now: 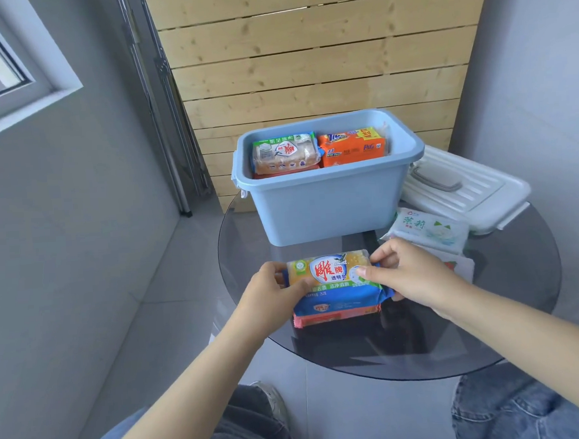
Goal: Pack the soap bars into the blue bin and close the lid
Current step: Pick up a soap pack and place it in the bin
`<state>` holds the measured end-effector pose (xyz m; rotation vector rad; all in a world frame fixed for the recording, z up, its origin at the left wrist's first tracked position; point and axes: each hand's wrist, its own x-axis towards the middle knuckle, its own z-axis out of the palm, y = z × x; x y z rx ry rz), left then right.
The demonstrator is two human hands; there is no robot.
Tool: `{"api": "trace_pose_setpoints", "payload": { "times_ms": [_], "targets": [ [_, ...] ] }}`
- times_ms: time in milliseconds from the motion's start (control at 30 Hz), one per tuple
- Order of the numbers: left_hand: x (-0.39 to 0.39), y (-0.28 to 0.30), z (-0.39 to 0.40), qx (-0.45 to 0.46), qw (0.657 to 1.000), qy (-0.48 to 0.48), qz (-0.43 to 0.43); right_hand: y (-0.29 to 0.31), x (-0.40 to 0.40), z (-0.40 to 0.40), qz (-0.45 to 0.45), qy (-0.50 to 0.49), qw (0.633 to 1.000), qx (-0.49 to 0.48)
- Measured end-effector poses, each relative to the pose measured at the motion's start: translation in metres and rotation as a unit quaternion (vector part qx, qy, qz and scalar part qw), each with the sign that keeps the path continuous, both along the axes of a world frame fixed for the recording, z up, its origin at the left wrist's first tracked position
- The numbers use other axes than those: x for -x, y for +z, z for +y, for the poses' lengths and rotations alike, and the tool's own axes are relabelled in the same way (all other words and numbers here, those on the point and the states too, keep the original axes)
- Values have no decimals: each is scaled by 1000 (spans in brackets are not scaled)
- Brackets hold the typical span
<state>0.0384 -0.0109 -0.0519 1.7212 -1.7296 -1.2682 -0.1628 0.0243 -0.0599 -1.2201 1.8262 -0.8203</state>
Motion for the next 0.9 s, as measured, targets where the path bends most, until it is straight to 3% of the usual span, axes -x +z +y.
{"api": "trace_pose_setpoints", "payload": {
  "times_ms": [67, 167, 300, 567, 733, 900],
  "targets": [
    [-1, 1, 0, -43, 999, -13, 2, 0, 0, -3, -24, 1, 999, -33],
    [-2, 1, 2, -90, 993, 2, 78, 4, -3, -5, -84, -5, 995, -54],
    [2, 2, 6, -109, 986, 32, 123, 7, -3, -4, -125, 2, 990, -57],
    [-4, 26, 4, -47, 983, 34, 175, 26, -6, -3, -125, 5, 992, 14],
    [-5, 62, -4, -10, 982, 5, 186, 69, 4, -7, -13, 26, 997, 73],
    [6, 103, -31, 28, 976, -24, 212, 109, 17, -31, -64, 12, 989, 131]
  ]
}}
